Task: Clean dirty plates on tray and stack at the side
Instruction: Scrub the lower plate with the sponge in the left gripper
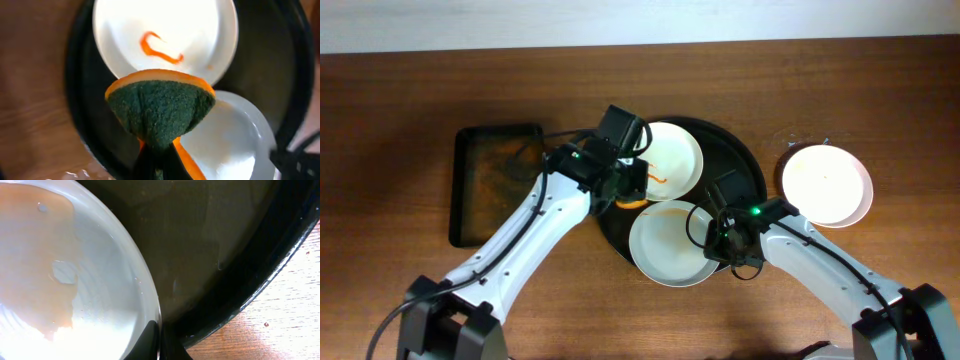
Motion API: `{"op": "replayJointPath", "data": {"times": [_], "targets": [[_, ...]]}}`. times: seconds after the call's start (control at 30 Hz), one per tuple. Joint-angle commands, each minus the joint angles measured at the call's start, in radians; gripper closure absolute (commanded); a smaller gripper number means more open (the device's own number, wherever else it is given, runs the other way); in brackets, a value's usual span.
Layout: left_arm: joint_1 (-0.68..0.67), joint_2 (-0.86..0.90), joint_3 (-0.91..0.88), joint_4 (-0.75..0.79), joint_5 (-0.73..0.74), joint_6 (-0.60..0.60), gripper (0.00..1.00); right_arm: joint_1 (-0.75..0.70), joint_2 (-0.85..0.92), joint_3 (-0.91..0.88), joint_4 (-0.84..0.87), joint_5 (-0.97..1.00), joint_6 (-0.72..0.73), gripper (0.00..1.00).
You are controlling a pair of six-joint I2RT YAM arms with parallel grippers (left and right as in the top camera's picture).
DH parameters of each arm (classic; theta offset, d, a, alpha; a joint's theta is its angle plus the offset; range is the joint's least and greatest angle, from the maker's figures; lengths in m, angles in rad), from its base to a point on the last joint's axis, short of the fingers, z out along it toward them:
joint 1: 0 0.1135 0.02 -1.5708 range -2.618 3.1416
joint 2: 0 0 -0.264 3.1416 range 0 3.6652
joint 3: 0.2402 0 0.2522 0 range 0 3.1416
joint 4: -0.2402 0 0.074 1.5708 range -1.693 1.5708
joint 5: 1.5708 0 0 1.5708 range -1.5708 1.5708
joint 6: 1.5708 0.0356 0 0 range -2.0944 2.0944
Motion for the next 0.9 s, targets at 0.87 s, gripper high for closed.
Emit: {"op": "replayJointPath", "data": {"times": [0.87], "targets": [[0.035, 0.079, 0.127, -0.08, -0.188, -0.075, 1.0, -0.002, -0.013, 0.002, -0.027, 0.02, -0.008, 0.74]]}}
